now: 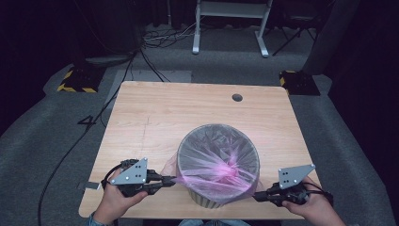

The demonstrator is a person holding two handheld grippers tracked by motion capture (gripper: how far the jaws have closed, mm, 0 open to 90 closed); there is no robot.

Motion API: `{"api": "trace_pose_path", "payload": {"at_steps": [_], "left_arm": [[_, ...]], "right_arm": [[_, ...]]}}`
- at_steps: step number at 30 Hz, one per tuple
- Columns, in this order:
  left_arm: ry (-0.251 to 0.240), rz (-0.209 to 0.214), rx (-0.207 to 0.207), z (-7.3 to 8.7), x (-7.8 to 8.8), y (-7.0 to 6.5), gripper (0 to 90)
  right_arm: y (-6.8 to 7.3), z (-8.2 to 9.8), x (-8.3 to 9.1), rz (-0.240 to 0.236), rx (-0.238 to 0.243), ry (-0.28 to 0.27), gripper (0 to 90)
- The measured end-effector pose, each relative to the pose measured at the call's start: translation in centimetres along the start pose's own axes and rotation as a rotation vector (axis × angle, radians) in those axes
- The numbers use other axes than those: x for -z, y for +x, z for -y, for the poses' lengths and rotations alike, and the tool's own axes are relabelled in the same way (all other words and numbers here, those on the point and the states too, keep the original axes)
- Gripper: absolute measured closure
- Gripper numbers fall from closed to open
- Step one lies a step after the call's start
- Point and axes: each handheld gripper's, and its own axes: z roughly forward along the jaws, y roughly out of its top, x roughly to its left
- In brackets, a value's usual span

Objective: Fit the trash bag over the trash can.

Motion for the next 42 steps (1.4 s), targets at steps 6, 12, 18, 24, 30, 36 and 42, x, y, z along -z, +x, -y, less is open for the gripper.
{"api": "trace_pose_path", "payload": {"at_steps": [6,12,18,24,30,36,42], "left_arm": [[0.001,0.008,-0.014,-0.3,-0.2,-0.2,89.7],[0.04,-0.012,0.012,1.0,-0.2,0.2,89.8],[0.099,-0.062,0.04,2.7,-0.4,0.9,89.9],[0.086,-0.074,0.077,3.5,-0.2,1.8,89.9],[0.08,-0.082,0.113,4.5,-0.4,2.3,89.9],[0.116,-0.087,0.134,4.9,-1.5,2.9,89.9],[0.191,-0.061,0.184,6.3,-2.8,3.4,89.9]], "right_arm": [[-0.3,0.3,-0.8,0.004,-0.016,0.038,90.0],[0.3,0.0,-1.0,0.011,0.006,0.018,90.0],[-0.1,0.4,-1.0,0.063,0.011,0.035,90.0],[-1.1,1.4,-1.3,0.059,-0.042,0.019,90.0],[-2.3,2.6,-2.6,0.078,-0.074,0.035,90.0],[-2.9,3.1,-3.2,0.09,-0.093,0.013,90.0],[-2.7,2.6,-2.0,0.13,-0.088,-0.066,90.0]]}}
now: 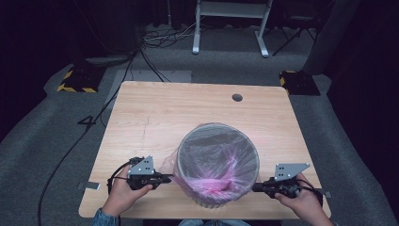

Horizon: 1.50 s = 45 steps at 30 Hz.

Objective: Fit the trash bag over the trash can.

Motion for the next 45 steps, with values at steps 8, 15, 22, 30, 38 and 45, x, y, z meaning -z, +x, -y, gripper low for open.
{"api": "trace_pose_path", "payload": {"at_steps": [8,15,22,30,38,45], "left_arm": [[-0.037,-0.004,-0.029,-0.8,-0.3,-0.5,89.3],[-0.028,-0.003,-0.02,-0.8,-0.7,-0.4,89.9],[0.077,0.039,0.023,0.0,-1.7,-0.3,90.0],[0.113,0.118,0.012,0.2,-2.1,-0.6,89.4],[0.118,0.119,0.022,0.0,-1.6,-0.4,89.7],[0.246,0.151,0.035,1.5,-2.4,-0.7,89.9]], "right_arm": [[-1.2,0.9,-1.1,0.013,-0.06,0.032,90.0],[-1.7,1.9,-2.8,0.001,-0.097,0.056,90.0],[-1.8,1.5,-2.4,0.0,-0.101,-0.016,90.0],[-2.4,1.9,-1.9,0.015,-0.146,-0.011,90.0],[-2.2,3.4,-3.1,-0.028,-0.196,0.146,90.0],[-1.8,3.0,-2.2,-0.031,-0.167,0.151,90.0]]}}
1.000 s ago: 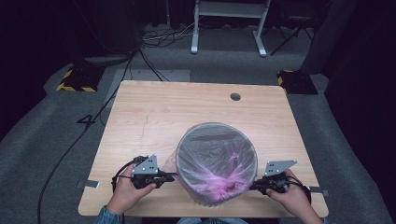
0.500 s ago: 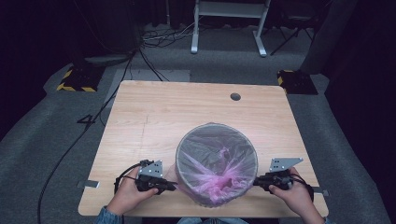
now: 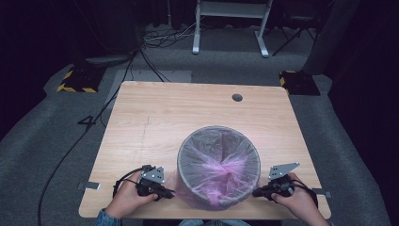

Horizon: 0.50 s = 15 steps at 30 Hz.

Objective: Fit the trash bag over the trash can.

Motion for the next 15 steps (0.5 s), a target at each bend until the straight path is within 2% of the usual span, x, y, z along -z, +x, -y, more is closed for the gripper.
{"api": "trace_pose_path", "payload": {"at_steps": [2,5,6,7,8,9,10,12,14,15], "left_arm": [[-0.007,0.009,-0.005,0.1,0.3,-0.2,89.8],[-0.041,0.048,0.01,0.5,0.9,-0.4,87.5],[-0.058,0.058,0.004,0.7,1.1,-0.5,83.1],[-0.096,0.06,-0.008,0.8,1.5,-0.7,75.9],[-0.123,0.054,-0.016,0.8,1.9,-0.8,61.9],[-0.158,0.044,-0.026,0.8,2.4,-1.0,54.4],[-0.188,0.039,-0.029,0.8,3.0,-1.2,48.2],[-0.233,0.008,-0.041,0.8,4.1,-1.5,38.0],[-0.266,-0.035,-0.051,0.4,5.1,-1.8,32.5],[-0.277,-0.05,-0.059,0.1,5.3,-2.0,30.9]], "right_arm": [[0.0,0.5,0.2,-0.006,-0.015,0.021,90.0],[0.2,1.4,0.7,-0.024,-0.033,0.035,90.0],[0.3,1.6,0.8,-0.023,-0.035,0.036,90.0],[0.5,1.8,1.0,-0.023,-0.034,0.037,90.0],[0.6,1.9,1.3,-0.019,-0.03,0.039,83.9],[0.6,2.0,1.5,-0.013,-0.025,0.028,74.8],[0.6,2.0,1.9,0.005,-0.012,0.005,59.7],[0.7,1.9,2.7,0.016,-0.003,-0.069,41.0],[1.2,1.5,3.7,0.027,0.029,-0.125,30.2],[1.4,1.2,4.1,0.034,0.045,-0.14,27.5]]}}
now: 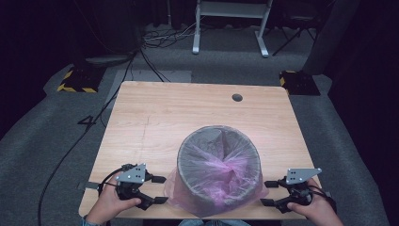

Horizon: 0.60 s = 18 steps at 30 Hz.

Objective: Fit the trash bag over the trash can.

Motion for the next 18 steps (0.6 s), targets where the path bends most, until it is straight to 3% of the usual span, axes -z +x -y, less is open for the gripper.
{"api": "trace_pose_path", "payload": {"at_steps": [4,8,10,12,13,15,18], "left_arm": [[-0.008,-0.025,-0.041,-1.7,-0.8,-0.4,23.8],[-0.009,0.015,-0.076,-2.9,-2.3,-0.4,17.6],[-0.019,0.012,-0.064,-3.0,-2.5,-0.5,16.3],[-0.035,-0.001,-0.054,-3.2,-2.4,-0.6,16.0],[-0.045,0.0,-0.048,-3.3,-2.4,-0.7,16.0],[-0.058,0.006,-0.051,-3.5,-2.4,-0.9,16.0],[-0.075,0.019,-0.047,-3.9,-2.3,-1.3,16.0]], "right_arm": [[0.9,-1.4,1.1,0.038,0.048,-0.069,20.3],[1.7,-3.4,0.5,0.036,0.119,-0.103,21.5],[1.9,-4.2,0.1,0.027,0.141,-0.105,35.4],[1.8,-4.9,0.1,0.017,0.155,-0.1,64.0],[1.7,-5.1,0.1,0.007,0.154,-0.1,71.1],[1.8,-5.5,0.3,-0.001,0.138,-0.115,77.3],[2.1,-5.8,0.3,-0.015,0.126,-0.12,79.8]]}}
